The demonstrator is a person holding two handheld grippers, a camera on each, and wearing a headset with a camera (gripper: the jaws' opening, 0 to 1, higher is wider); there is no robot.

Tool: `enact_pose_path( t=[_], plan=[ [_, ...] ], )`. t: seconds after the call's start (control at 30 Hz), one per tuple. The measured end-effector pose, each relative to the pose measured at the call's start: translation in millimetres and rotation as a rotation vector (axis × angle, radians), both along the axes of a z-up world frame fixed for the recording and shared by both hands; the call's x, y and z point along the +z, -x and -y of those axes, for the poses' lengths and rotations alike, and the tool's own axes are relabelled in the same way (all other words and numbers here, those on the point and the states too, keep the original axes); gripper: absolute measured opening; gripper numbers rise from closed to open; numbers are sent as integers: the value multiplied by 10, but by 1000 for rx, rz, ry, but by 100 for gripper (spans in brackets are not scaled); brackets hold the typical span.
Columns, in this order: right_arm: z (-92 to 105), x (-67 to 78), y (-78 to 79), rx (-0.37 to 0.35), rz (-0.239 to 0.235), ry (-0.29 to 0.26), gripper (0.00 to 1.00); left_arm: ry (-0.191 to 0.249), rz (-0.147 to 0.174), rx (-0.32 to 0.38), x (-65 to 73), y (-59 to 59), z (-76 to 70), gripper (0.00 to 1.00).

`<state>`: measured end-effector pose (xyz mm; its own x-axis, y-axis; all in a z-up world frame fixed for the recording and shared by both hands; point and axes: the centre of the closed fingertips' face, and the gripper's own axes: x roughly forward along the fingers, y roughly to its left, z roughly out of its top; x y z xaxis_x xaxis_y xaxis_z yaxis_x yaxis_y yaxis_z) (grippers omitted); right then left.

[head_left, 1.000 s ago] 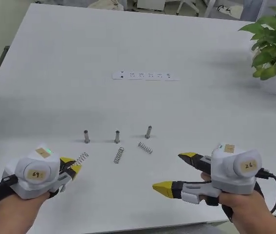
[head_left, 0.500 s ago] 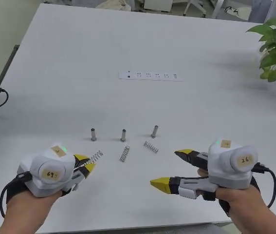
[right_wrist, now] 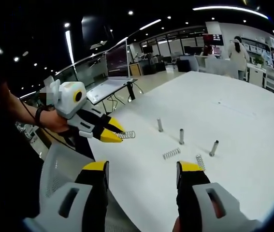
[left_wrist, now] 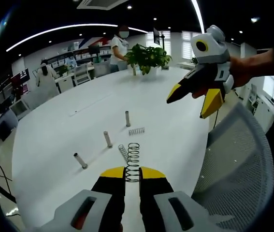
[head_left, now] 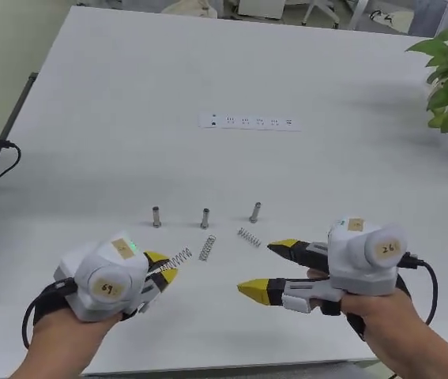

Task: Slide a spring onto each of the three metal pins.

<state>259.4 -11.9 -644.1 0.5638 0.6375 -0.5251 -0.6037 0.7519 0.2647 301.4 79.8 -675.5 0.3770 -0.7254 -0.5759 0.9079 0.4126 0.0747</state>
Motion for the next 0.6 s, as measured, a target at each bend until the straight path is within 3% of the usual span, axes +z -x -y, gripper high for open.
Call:
enact_pose_path(
  t=[0.37,0.6],
  plan=[
    [-122,-54,-13,42,-15,-17,46,-2,23,-104,75,228,227,3],
    [-191,-81,39,61,-32,-56,39,-4,41,-173,136,362,384,3]
  ],
)
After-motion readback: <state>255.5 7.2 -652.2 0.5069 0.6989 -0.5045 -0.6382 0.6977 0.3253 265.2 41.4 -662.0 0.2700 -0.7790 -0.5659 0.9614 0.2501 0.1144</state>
